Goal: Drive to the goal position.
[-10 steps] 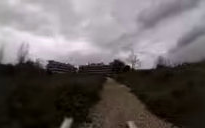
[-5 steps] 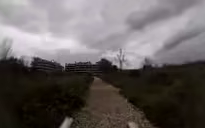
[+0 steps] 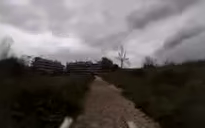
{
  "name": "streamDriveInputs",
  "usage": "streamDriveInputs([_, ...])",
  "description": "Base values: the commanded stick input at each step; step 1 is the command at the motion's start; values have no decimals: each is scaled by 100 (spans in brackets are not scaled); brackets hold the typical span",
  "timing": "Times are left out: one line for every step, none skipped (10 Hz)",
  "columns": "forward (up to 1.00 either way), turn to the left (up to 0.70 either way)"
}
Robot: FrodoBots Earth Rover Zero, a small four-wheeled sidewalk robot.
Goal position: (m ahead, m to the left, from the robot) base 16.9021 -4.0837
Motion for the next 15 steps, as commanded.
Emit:
streamDriveInputs([70, 0])
streamDriveInputs([70, 0])
streamDriveInputs([70, 0])
streamDriveInputs([70, 0])
streamDriveInputs([70, 0])
streamDriveInputs([70, 0])
streamDriveInputs([70, 0])
streamDriveInputs([70, 0])
streamDriveInputs([70, 0])
streamDriveInputs([70, 0])
streamDriveInputs([70, 0])
streamDriveInputs([70, 0])
streamDriveInputs([70, 0])
streamDriveInputs([70, 0])
streamDriveInputs([70, 0])
